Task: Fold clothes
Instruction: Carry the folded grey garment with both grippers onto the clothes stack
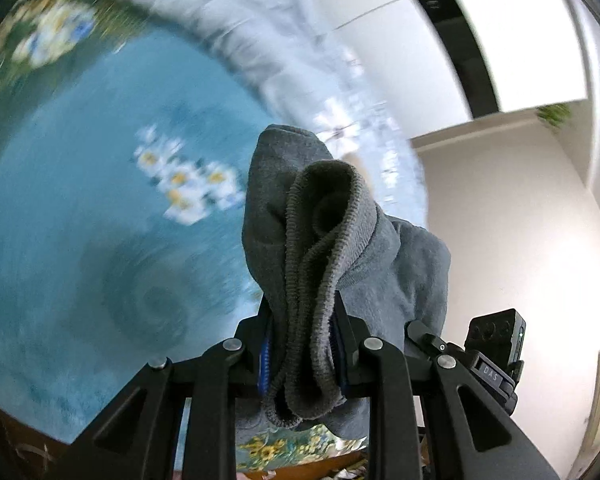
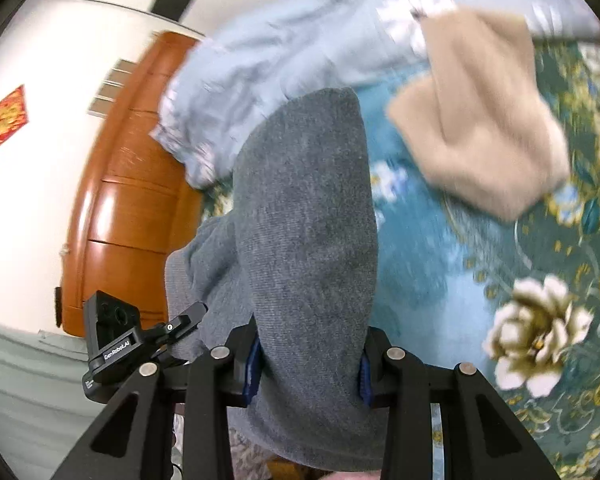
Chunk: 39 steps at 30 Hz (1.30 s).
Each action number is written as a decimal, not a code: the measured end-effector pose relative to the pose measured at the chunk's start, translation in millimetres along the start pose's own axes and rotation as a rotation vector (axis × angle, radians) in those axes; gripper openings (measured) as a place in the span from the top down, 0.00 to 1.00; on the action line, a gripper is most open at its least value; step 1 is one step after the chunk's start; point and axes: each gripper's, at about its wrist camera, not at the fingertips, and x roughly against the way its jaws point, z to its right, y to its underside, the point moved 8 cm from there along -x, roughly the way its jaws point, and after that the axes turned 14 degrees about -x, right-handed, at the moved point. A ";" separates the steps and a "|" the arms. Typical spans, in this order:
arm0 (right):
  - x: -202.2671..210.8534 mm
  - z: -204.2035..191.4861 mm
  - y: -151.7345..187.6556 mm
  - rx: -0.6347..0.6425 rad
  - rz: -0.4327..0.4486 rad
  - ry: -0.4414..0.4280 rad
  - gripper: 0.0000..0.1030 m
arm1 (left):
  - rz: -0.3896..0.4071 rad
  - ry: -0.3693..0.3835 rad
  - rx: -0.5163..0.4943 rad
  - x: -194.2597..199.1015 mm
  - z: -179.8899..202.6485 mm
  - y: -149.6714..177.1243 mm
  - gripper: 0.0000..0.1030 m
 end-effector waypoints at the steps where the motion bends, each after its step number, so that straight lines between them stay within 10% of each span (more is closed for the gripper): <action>1: 12.4 -9.2 0.0 0.020 0.027 -0.011 0.62 | 0.018 0.014 -0.024 6.6 10.7 -4.8 0.76; 12: 163.2 -77.9 40.9 0.138 0.332 -0.095 0.62 | 0.144 0.200 -0.270 68.4 137.9 -19.3 0.76; 24: 293.7 -46.7 78.4 0.070 0.566 -0.119 0.62 | 0.076 0.312 -0.462 53.4 262.0 10.6 0.76; 34: 392.1 44.5 17.0 0.056 0.663 -0.174 0.62 | 0.037 0.299 -0.618 -53.7 388.1 20.1 0.76; 39: 448.2 115.0 -58.0 0.073 0.608 -0.134 0.62 | 0.020 0.293 -0.509 -158.8 446.6 25.3 0.76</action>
